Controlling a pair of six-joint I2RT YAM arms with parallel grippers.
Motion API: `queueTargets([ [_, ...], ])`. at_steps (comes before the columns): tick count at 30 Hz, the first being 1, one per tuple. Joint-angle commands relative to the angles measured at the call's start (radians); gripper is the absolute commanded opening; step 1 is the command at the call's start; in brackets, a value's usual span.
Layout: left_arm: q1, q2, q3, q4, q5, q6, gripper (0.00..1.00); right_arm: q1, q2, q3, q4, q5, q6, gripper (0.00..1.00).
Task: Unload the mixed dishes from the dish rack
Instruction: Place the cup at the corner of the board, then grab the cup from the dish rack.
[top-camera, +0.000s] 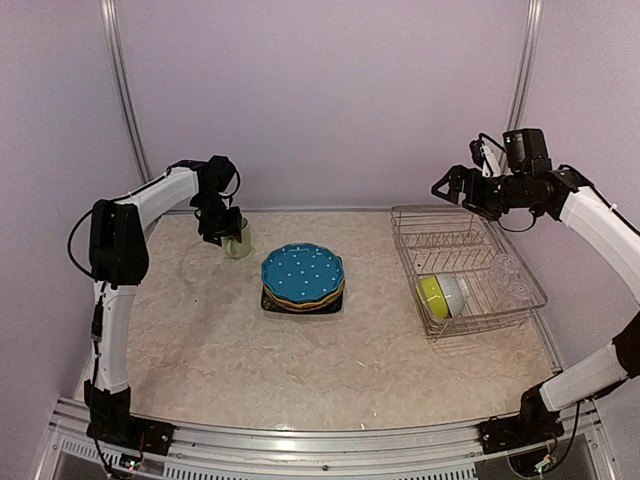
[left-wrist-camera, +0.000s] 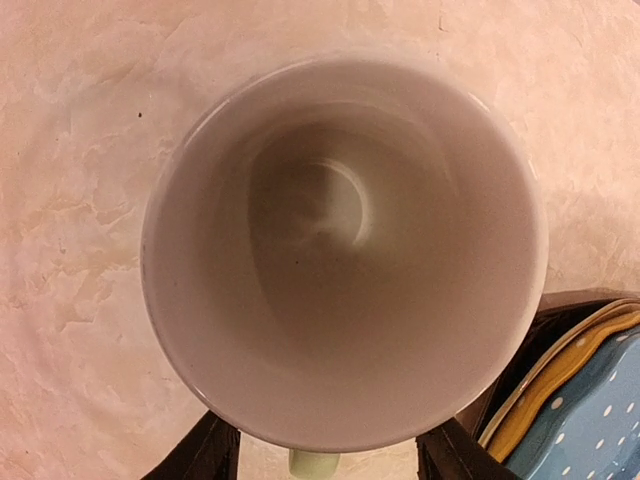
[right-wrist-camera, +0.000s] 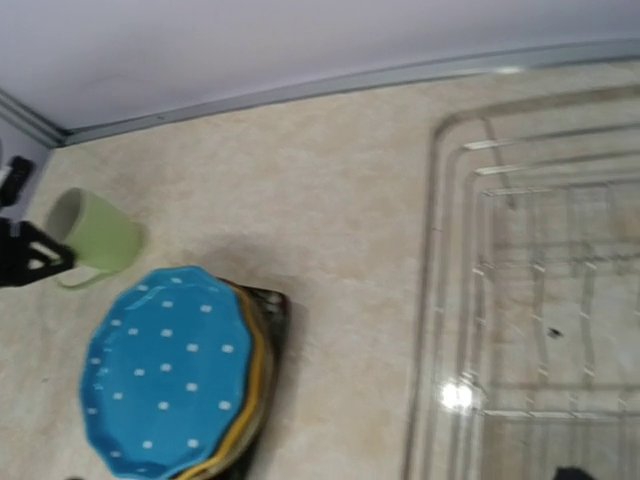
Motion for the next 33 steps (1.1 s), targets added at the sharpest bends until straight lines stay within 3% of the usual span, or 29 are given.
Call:
queueTargets([
  [1, -0.002, -0.053, 0.017, -0.017, 0.018, 0.018, 0.63, -0.03, -0.034, 0.014, -0.103, 0.083, -0.014, 0.99],
  [5, -0.013, -0.103, 0.003, -0.008, -0.003, 0.017, 0.86, -0.064, -0.067, 0.0, -0.18, 0.172, -0.011, 0.99],
  [9, -0.018, -0.18, -0.027, 0.049, -0.047, 0.011, 0.99, -0.131, -0.074, -0.014, -0.245, 0.223, -0.008, 0.99],
  [18, -0.036, -0.279, -0.042, 0.106, -0.089, 0.011, 0.99, -0.231, -0.031, -0.068, -0.362, 0.332, 0.003, 0.99],
  [33, -0.045, -0.31, -0.078, 0.124, -0.106, 0.008, 0.99, -0.376, 0.079, -0.177, -0.239, 0.33, -0.079, 0.99],
])
